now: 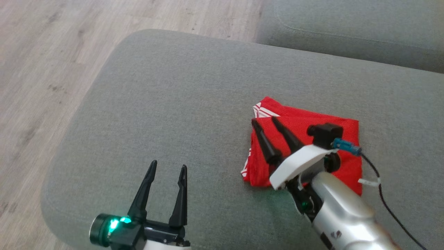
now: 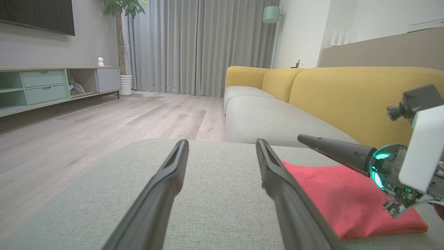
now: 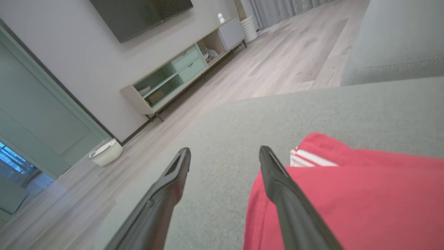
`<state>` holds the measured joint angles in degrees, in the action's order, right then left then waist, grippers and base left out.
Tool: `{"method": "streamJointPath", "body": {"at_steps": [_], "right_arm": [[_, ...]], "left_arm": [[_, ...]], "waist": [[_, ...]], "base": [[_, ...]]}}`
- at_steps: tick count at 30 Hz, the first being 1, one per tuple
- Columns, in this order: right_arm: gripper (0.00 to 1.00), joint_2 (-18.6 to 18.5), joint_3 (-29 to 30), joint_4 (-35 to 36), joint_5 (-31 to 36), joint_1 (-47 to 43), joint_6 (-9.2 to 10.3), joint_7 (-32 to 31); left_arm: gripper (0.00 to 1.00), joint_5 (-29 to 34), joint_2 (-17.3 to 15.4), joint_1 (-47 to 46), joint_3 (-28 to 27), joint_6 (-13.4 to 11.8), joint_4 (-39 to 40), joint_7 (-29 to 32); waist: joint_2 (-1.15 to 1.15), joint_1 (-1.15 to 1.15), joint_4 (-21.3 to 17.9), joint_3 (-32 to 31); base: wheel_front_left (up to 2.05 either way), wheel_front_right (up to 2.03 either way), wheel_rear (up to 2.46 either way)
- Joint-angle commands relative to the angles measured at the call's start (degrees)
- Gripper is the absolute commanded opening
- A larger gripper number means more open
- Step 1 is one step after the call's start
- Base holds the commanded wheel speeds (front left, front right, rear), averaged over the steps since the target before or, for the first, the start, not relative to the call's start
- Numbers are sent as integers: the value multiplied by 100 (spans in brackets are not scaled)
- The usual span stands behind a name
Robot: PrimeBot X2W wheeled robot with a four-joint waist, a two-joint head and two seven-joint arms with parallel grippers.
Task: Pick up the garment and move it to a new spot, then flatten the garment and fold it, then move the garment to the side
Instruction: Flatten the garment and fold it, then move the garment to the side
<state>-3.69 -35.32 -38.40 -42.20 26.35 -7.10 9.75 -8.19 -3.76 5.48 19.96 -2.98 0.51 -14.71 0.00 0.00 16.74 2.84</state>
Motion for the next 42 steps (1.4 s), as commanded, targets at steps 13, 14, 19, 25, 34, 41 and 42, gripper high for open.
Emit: {"method": "streamJointPath", "body": {"at_steps": [13,14,19,25,34,41,42], "right_arm": [[100,-488,1985,1242,1840,-435,-39,522],[100,-513,2170,1451,2032,-643,-39,523],[100,-493,2716,2246,2659,-1730,-39,524],[100,-442,2808,2661,2817,-2820,-39,524],[100,-436,2702,2752,2925,-3451,-39,524],[100,-448,2643,2734,2936,-3464,-39,524],[100,-446,2637,2727,2933,-3467,-39,524]], "left_arm": [[100,-85,83,27,-748,-116,274,-29],[100,-91,83,36,-784,-122,256,-29],[100,-105,83,74,-912,-86,14,-29],[100,-68,78,207,-1047,-13,-353,-29],[100,-80,84,356,-1140,66,-842,-29],[100,-65,86,361,-1173,89,-934,-29],[100,-65,87,360,-1176,91,-941,-29]], "waist": [[0,0,-686,-468],[0,0,-737,-505],[0,0,-1010,-685],[0,0,-1322,-882],[0,0,-1504,-1025],[0,0,-1503,-1049],[0,0,-1500,-1051]], "base": [[0,0,0],[0,0,0],[0,0,0],[0,0,0],[0,0,0],[0,0,0],[0,0,0]]}}
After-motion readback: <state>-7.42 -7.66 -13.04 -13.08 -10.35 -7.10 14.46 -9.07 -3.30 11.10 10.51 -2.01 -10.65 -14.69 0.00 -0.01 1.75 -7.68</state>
